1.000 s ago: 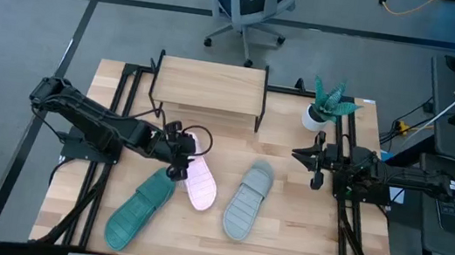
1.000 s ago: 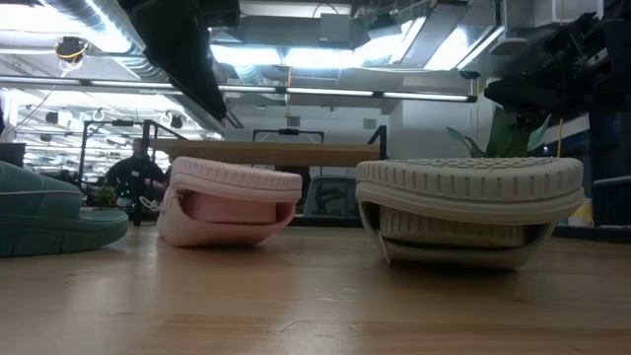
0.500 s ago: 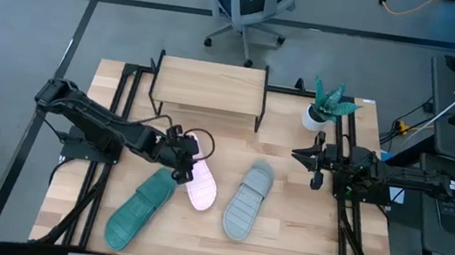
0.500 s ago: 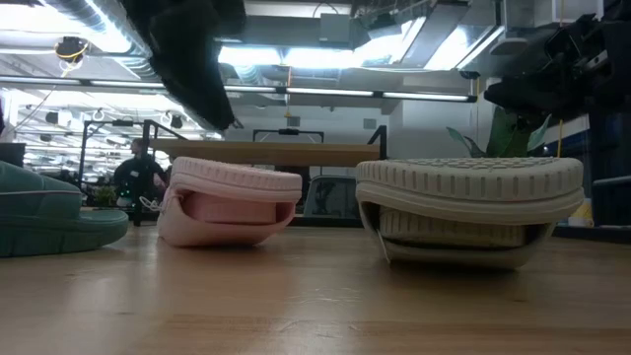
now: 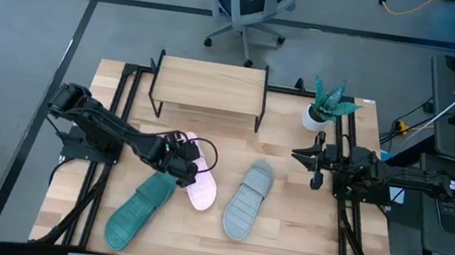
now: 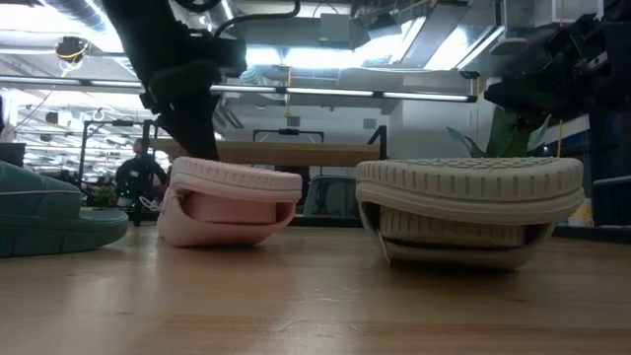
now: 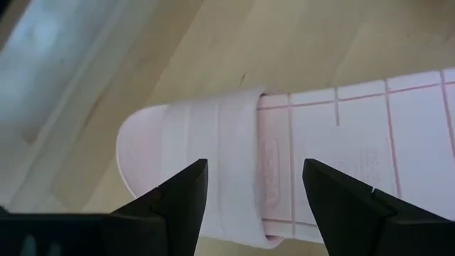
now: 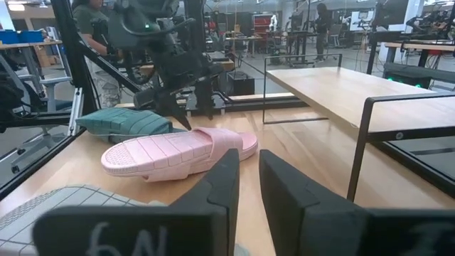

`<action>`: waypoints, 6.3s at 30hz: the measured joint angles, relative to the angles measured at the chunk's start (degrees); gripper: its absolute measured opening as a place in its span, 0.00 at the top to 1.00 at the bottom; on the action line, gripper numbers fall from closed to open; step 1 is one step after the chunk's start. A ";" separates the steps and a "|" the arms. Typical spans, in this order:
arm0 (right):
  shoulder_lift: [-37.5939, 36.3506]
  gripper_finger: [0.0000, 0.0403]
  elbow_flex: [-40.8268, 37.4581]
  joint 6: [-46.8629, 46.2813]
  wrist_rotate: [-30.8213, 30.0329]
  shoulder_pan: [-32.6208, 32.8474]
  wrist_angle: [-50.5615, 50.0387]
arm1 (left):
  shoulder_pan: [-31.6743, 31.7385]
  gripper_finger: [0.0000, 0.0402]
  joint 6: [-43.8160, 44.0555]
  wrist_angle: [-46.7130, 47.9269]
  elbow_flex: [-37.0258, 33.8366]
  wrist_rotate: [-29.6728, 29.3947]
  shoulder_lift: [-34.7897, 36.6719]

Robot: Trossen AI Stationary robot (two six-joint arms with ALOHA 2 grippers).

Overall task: Pick and place slides into the shelf
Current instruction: Put the pink pair of slides on the shelf

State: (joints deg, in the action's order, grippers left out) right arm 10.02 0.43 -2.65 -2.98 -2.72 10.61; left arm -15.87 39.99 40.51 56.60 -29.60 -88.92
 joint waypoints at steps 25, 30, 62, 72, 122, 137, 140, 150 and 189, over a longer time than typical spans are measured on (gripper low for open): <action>0.00 0.85 0.00 0.11 -0.02 0.00 0.04 | -4.76 0.45 10.94 23.34 16.54 -5.41 -13.51; 0.00 0.85 -0.02 0.11 -0.01 -0.01 0.04 | -4.27 0.45 10.82 23.31 16.54 -6.96 -13.51; -0.02 0.85 0.00 0.35 -0.02 -0.07 0.36 | -1.44 0.45 10.51 18.79 11.93 -5.45 -14.02; -0.02 0.85 0.00 0.35 -0.01 -0.07 0.35 | 0.91 0.45 7.13 16.47 11.28 -5.41 -13.97; -0.02 0.85 0.00 0.35 -0.02 -0.07 0.37 | 3.32 0.89 5.87 12.03 8.33 -2.37 -13.90; 0.00 0.85 -0.01 0.35 0.00 -0.07 0.39 | 3.45 0.99 2.91 15.54 11.20 -2.35 -14.10; 0.00 0.85 -0.02 0.35 -0.02 -0.07 0.39 | 3.45 0.99 2.91 15.55 11.24 -2.41 -14.01; 0.00 0.85 -0.02 0.33 -0.02 -0.07 0.39 | 3.05 0.99 2.82 16.26 11.32 -3.18 -10.00; 0.00 0.85 0.00 1.59 -0.02 -0.08 0.39 | -1.23 0.99 -16.67 27.16 19.64 -12.95 13.49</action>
State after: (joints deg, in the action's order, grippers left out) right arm 10.02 0.43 -1.06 -3.01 -2.80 11.00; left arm -17.11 23.32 67.67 76.24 -42.54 -75.43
